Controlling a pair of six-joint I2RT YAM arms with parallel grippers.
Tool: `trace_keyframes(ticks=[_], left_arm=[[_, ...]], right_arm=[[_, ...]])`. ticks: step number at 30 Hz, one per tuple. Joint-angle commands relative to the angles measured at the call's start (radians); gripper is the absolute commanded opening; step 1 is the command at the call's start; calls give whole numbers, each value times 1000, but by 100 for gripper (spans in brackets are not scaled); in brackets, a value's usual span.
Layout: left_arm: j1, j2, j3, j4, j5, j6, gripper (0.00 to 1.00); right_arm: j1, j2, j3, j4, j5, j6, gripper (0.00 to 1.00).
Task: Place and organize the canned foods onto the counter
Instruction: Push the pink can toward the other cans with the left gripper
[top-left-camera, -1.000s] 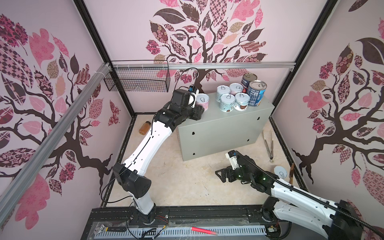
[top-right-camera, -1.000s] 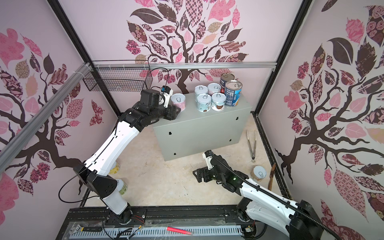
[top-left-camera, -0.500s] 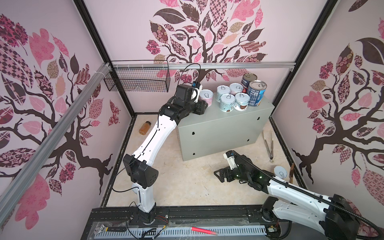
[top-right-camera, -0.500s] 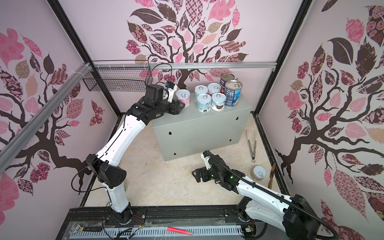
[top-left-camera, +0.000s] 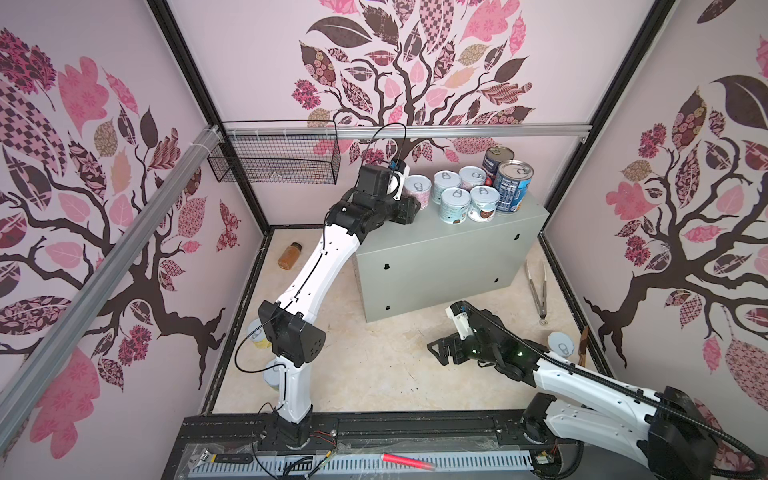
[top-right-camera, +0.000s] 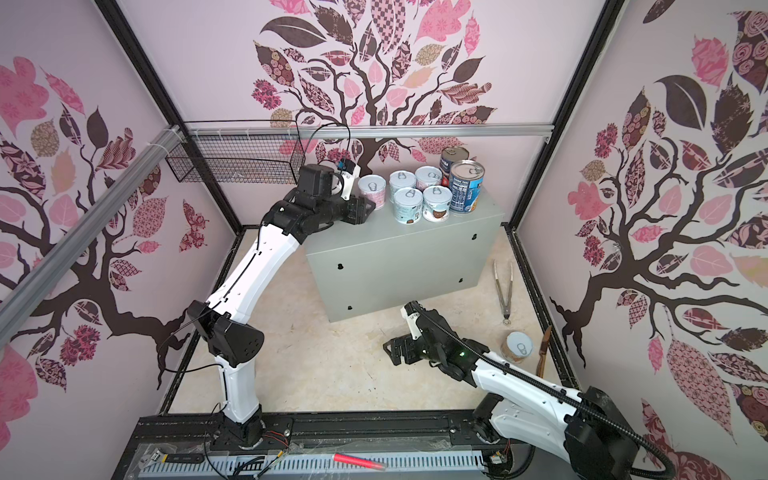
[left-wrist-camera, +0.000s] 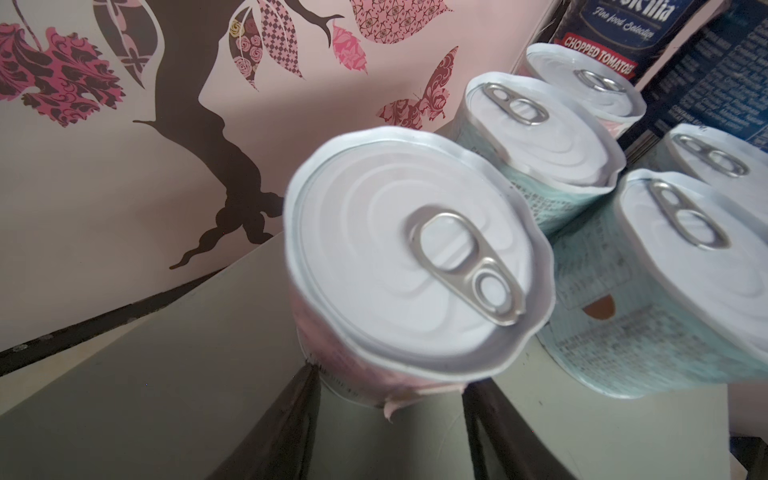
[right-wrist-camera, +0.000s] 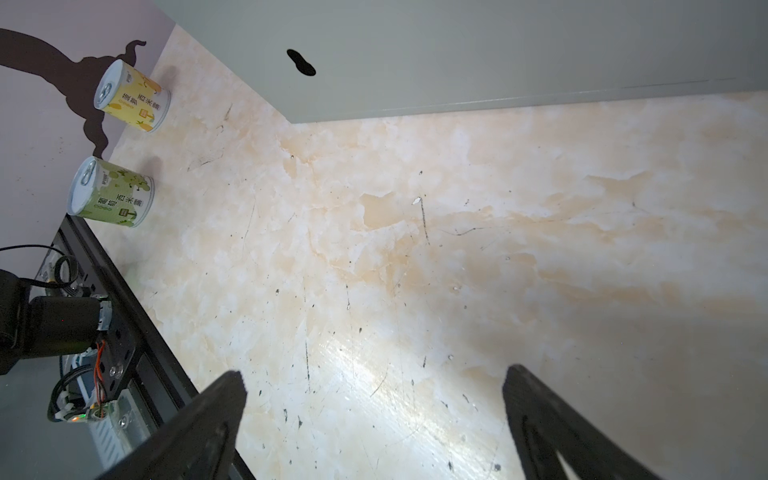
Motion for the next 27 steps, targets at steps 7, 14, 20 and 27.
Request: trace_keyframes(ticks=[7,14,20,27], left_arm=[[1,54,64,-37,-5,-13,58],[1,61,69,-30,3,-17,58],[1,80,88,-38,25,-22,58],[1,75,90,-50,-4,-16,61]], right_arm=[[6,0,10,1,-3,-7,100],[6,7,19,-3,-6,-8,100],[6,4,22,-11,-3,-10,100],[7,-3,23,-19,-2,-8,100]])
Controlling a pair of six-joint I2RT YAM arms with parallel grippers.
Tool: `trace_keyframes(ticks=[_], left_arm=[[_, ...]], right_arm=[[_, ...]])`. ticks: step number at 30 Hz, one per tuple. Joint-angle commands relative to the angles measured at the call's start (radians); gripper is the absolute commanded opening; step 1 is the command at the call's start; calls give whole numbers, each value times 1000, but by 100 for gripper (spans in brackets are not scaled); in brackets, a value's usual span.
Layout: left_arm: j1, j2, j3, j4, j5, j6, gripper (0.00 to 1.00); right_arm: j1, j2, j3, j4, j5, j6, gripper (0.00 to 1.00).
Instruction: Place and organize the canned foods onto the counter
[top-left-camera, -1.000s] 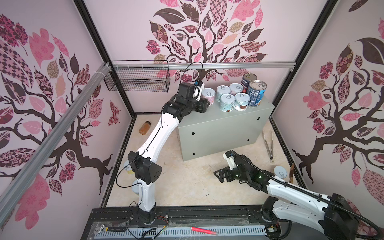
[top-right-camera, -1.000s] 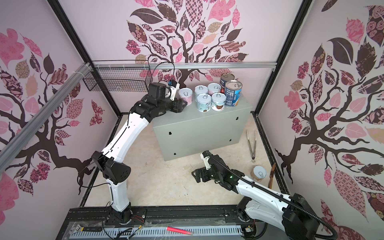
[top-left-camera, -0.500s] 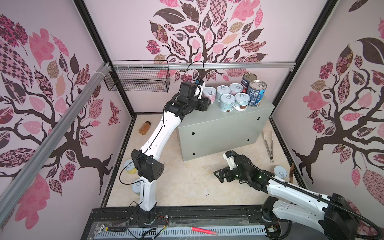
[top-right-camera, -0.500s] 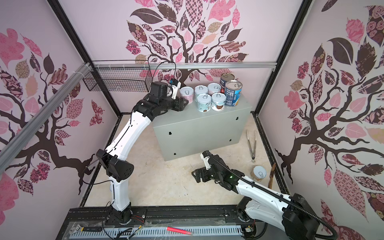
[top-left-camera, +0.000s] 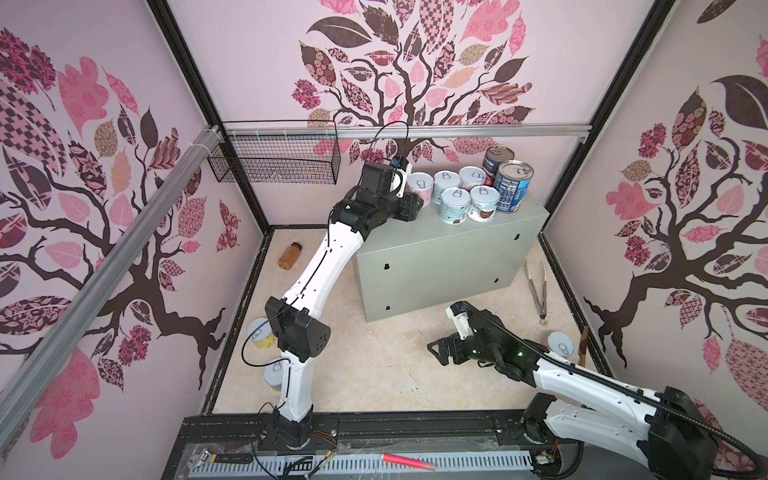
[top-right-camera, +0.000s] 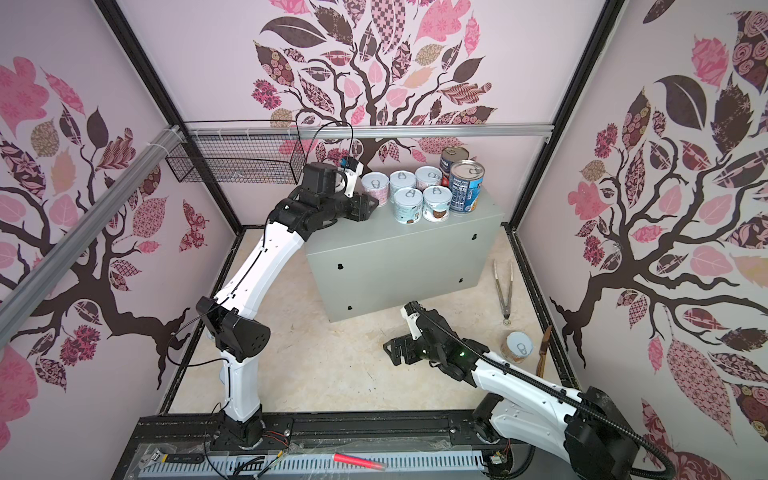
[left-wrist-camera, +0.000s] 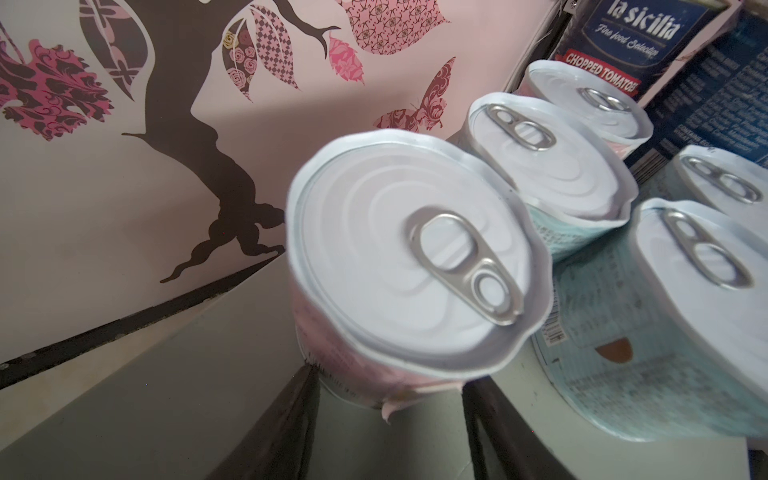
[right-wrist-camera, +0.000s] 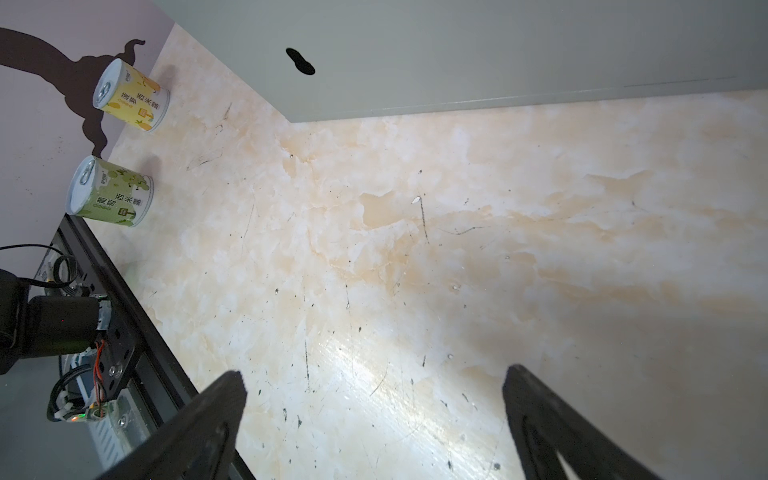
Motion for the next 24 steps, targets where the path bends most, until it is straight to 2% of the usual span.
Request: trace_keyframes(ticks=[1,6,9,16,20,24], left_arm=[[2,18,23,-55,-18,-8,64],[1,-32,-9,-55,-42,-14,78],[2,-76,-33,-52,-53,-18,83],[2,-232,-162,-25,-71,-42,89],[-1,-343,-280,-13,-83,-66,91],[-7,-472,-455,22,-103,-91,93]], right_arm=[[6,-5,22,-17,-2,-8,100],[7,-8,35,-30,18,13,100],[6,-12,54,-60,52,25,100],[6,-53,96,-180,178,69,100],[7,-115,101,-246,268,107,100],[6,-153,122,-344,411,183,100]])
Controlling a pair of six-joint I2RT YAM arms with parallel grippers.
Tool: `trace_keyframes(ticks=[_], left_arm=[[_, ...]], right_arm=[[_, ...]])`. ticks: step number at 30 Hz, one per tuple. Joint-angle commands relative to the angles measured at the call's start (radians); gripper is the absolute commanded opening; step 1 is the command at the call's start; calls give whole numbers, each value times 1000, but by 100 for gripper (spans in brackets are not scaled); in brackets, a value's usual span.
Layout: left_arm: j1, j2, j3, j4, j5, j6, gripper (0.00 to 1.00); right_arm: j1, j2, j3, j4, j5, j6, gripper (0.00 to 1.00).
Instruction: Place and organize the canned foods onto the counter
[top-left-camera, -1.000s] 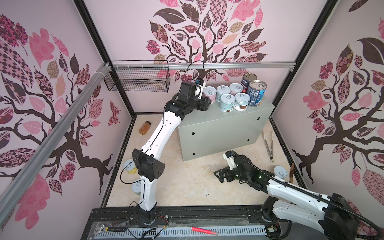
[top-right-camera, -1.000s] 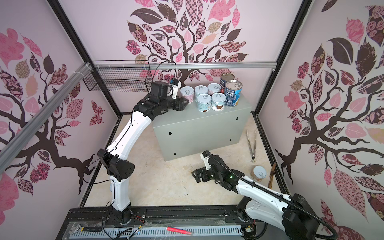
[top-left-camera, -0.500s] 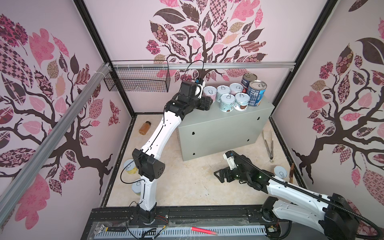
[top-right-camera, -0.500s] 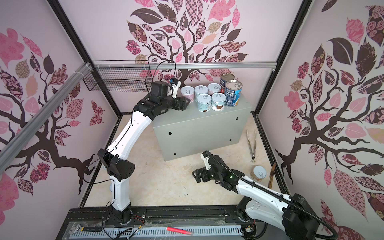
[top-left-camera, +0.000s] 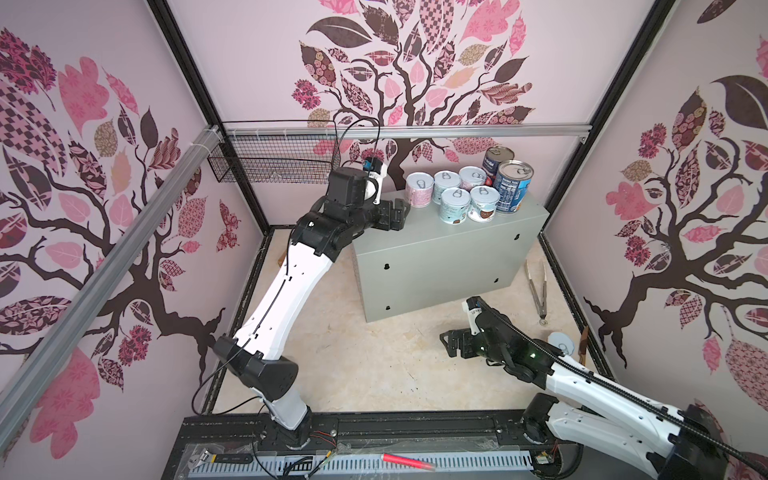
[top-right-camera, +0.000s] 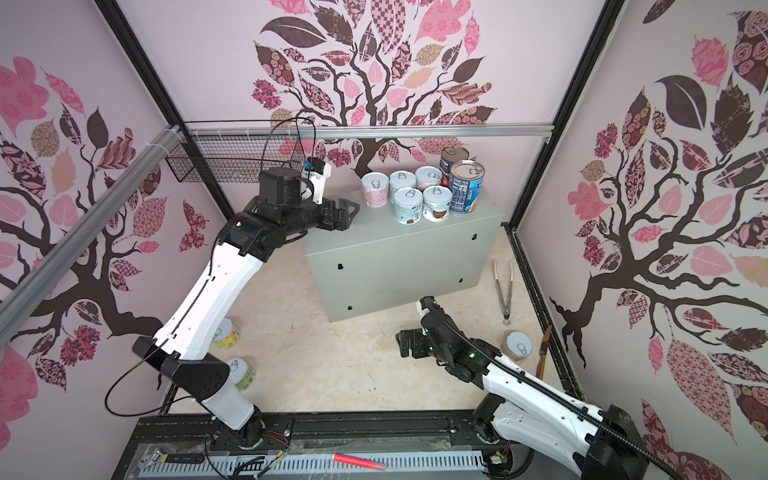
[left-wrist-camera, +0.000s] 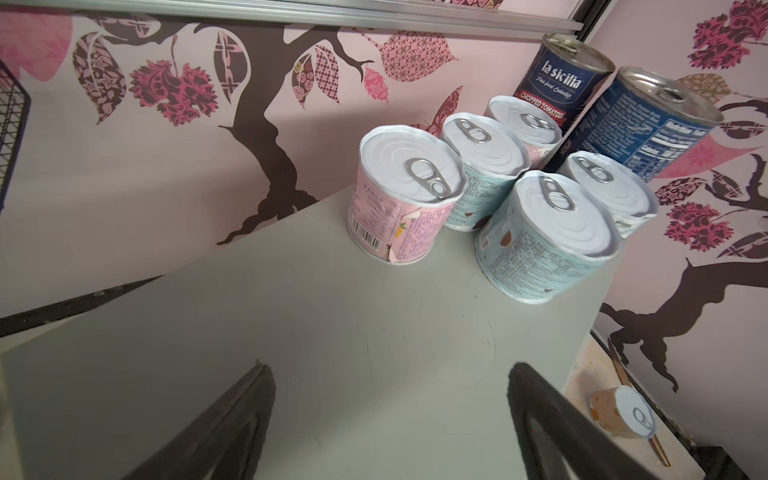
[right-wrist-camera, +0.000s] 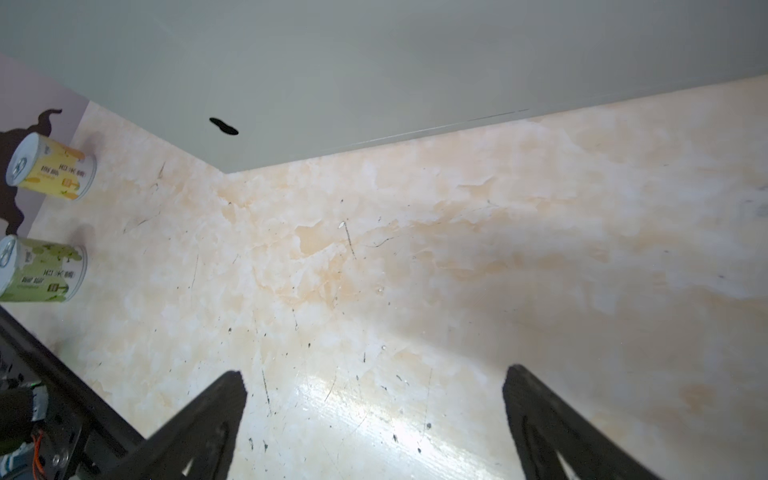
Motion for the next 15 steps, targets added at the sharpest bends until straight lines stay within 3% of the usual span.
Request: trace_keyframes(ticks=[1,8,15], left_arm=[[-8,-85,-141,38,-23,-39,93],[-15,-273,-376,25,-61,-87,94],[-17,-472,-541,-75,-155,-108,98]], right_arm=[[6,-23,60,-140,183,100,100],[6,8,125,-327,425,261,100],[-68,32,152,-376,447,318,100]])
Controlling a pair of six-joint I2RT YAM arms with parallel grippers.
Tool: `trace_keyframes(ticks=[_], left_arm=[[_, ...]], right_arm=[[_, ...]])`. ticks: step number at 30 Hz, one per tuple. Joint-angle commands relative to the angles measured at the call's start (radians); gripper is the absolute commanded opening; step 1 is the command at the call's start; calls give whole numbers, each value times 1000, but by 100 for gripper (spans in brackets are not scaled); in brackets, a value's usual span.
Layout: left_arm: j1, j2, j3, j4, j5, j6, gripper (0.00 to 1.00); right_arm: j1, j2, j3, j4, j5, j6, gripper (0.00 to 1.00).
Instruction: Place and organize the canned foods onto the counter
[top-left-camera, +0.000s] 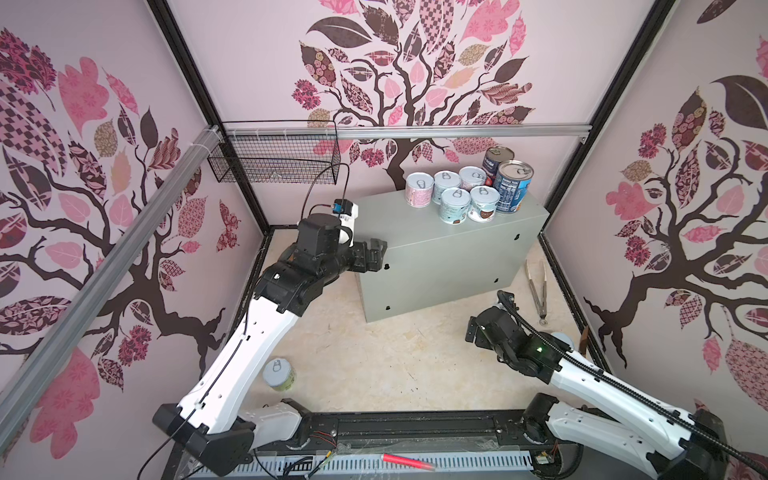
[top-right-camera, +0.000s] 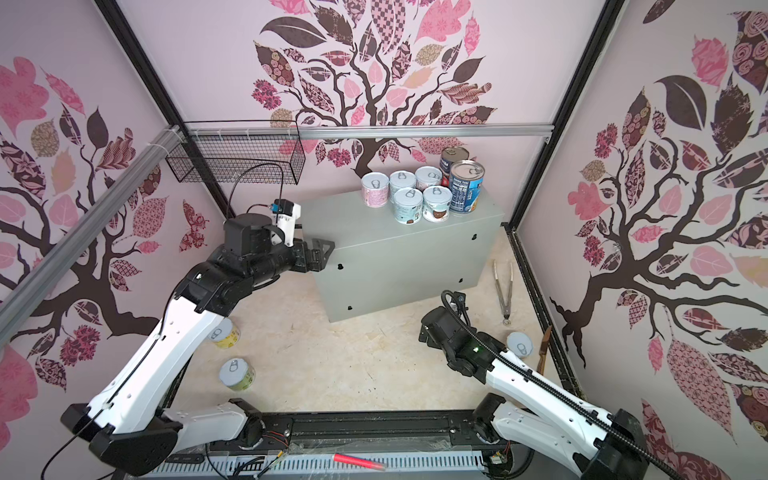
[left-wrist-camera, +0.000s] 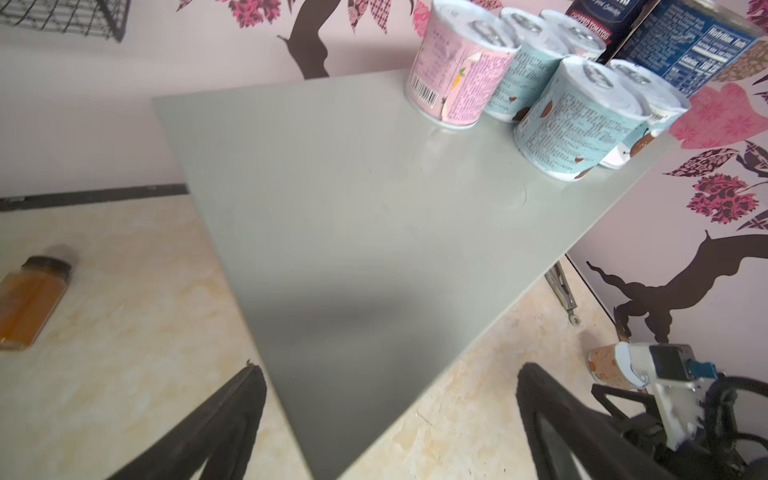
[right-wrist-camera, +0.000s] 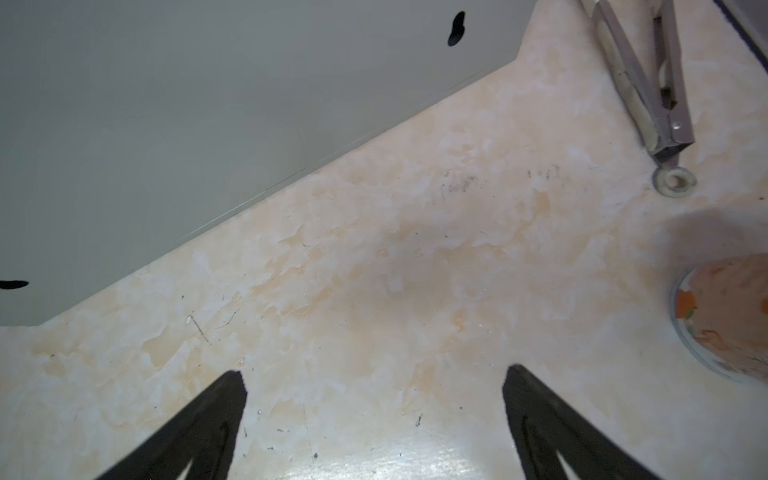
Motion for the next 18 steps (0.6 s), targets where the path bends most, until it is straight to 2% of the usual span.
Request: trace_keyframes(ticks=[1,4,9,15,18], left_arm=[[-3,-89,-78,-76,-70,-27,98],[-2,-160,-124,-121,-107,-43,98],[-1,-248,-175,-204,-201,-94,98],[2,-333,-288,-319,-450,-322,98],[8,-321,-330,-404,-537,-444,98]], right_arm=[[-61,-1,39,-71,44,48,100],[-135,-22,32,-72,28,44,100],[-145,-5,48,-70,33,25,100],[-144,31,7,18,-64,-35,100],[-146,34,-30,117,-202,-132,100]])
